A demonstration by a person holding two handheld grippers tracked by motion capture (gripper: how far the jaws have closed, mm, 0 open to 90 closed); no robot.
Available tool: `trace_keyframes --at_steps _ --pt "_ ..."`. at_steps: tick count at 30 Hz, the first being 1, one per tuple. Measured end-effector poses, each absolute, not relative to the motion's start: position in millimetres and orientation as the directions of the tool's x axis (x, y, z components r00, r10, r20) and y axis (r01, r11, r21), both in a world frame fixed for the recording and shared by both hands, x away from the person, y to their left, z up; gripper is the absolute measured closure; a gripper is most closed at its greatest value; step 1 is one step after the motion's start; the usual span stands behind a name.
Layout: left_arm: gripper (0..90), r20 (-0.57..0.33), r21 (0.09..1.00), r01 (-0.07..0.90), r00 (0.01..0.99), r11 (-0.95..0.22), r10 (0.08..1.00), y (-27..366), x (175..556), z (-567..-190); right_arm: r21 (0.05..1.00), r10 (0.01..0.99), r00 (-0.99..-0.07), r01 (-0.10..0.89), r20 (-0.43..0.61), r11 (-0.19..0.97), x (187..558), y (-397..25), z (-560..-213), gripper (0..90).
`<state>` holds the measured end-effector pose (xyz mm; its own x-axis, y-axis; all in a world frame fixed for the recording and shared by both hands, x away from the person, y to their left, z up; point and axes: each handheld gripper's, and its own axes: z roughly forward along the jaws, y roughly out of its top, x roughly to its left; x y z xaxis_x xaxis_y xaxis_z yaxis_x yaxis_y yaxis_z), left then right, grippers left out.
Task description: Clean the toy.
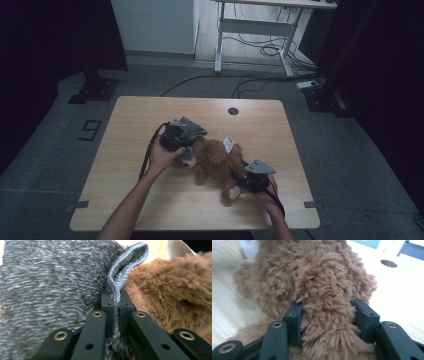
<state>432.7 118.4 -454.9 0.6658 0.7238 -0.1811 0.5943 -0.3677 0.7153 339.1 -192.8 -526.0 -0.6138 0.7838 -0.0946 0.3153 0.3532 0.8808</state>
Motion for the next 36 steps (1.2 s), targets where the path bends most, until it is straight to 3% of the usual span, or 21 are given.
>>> trace_keyframes --at_steps 15,24,30,33,36 --pt "85.5 -0.216 0.735 0.595 0.659 -0.323 0.72 127.1 408.0 -463.9 0.85 0.816 -0.572 0.386 -0.084 0.358 392.8 -195.1 -515.6 42.5" --pt "85.7 -0.234 0.762 0.578 0.665 -0.29 0.709 131.4 391.1 -471.6 0.883 0.824 -0.561 0.422 0.078 0.204 375.2 -206.7 -496.3 29.7" --pt "85.6 -0.255 0.78 0.568 0.672 -0.263 0.695 140.4 374.2 -477.9 0.889 0.847 -0.527 0.419 0.072 0.185 360.6 -218.1 -494.8 18.7" --pt "85.6 -0.257 0.783 0.566 0.673 -0.259 0.693 141.3 368.4 -480.0 0.874 0.829 -0.547 0.452 0.116 0.176 356.6 -223.5 -506.7 23.1" --pt "85.6 -0.252 0.78 0.564 0.679 -0.27 0.69 141.4 364.7 -479.5 0.87 0.788 -0.602 0.45 0.129 0.201 351.1 -221.0 -516.1 40.4"
